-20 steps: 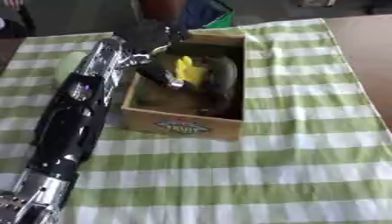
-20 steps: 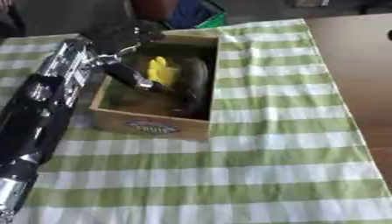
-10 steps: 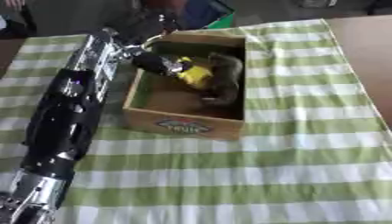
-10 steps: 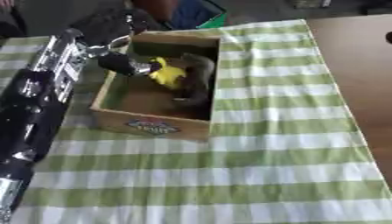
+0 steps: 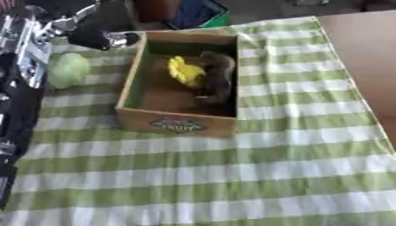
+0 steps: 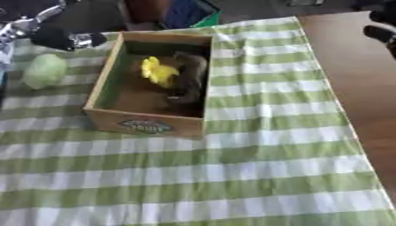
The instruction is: Pick up objects on the table and place them in the box.
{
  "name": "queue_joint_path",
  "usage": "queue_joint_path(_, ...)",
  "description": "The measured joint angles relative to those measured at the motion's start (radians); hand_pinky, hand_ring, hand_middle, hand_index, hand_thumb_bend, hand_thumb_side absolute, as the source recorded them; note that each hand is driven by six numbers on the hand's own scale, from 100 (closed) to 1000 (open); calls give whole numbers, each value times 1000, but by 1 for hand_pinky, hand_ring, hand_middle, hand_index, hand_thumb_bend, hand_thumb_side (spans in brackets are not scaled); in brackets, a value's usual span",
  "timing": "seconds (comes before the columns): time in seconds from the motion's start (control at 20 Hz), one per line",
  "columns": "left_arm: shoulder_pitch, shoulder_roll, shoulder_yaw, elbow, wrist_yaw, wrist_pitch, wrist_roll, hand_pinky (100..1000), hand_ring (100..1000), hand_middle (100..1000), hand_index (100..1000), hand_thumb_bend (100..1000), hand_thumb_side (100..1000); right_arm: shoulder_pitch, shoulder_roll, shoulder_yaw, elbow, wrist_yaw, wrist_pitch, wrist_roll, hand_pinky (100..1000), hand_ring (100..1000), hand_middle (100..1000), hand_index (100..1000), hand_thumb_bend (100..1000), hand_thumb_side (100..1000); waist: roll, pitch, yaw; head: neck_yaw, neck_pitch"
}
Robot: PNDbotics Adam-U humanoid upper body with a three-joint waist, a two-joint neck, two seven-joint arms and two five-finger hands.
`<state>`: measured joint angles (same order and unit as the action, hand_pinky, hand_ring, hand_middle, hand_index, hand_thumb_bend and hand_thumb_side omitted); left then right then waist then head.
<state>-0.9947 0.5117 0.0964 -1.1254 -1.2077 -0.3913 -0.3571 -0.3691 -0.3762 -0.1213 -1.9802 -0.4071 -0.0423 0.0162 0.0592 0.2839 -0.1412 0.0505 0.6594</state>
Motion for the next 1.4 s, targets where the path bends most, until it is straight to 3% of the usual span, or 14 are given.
queue_joint_path(0.45, 42, 74, 58, 93, -8, 31, -21, 740, 943, 857, 952, 549, 1000, 8, -6, -2, 0, 2, -4, -4, 779, 772, 676, 826, 100, 1000, -13, 0, 9, -11, 0)
queue_joint_path(0.75, 52, 88, 82, 157, 3, 45, -25, 730, 939, 852, 963, 557, 1000, 8, -6, -2, 0, 5, -6, -4, 780, 772, 674, 827, 100, 1000, -18, 5, 10, 9, 0)
queue_joint_path(1.1, 52, 88, 103, 234, 51, 65, -38, 719, 936, 847, 991, 680, 1000, 8, -6, -2, 0, 10, -9, 1, 782, 772, 672, 827, 100, 1000, -19, 30, 4, 28, -11)
queue_joint_path(1.4, 46, 88, 107, 263, 95, 76, -55, 718, 942, 856, 1000, 721, 1000, 8, -6, -2, 0, 20, -5, 8, 783, 772, 669, 827, 100, 1000, -18, 49, -1, 36, -29)
